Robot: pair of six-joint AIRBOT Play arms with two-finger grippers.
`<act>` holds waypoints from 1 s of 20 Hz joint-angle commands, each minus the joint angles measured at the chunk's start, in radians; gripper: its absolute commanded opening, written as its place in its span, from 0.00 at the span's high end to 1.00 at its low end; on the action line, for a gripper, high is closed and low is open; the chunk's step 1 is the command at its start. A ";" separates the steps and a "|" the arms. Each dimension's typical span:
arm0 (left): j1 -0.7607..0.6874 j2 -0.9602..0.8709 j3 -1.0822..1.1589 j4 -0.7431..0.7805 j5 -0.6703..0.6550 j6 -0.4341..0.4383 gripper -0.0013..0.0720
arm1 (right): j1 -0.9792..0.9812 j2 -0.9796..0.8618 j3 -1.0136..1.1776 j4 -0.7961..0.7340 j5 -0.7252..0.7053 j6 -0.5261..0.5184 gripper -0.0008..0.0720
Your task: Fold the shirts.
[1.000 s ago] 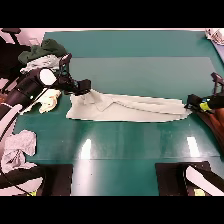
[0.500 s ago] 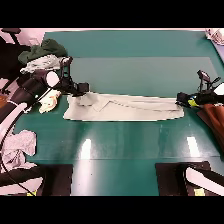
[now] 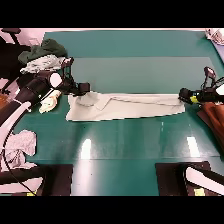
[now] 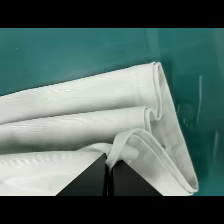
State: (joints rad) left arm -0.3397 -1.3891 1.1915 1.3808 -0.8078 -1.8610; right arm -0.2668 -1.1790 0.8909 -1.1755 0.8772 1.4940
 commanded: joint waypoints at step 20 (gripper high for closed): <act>0.000 -0.012 0.111 0.009 -0.209 0.080 0.30 | -0.085 -0.288 0.462 0.173 0.159 -0.226 0.02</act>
State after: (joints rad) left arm -0.3405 -1.4033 1.2453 1.3880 -0.9157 -1.8297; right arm -0.3084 -1.4605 1.2751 -0.9760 0.9695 1.3285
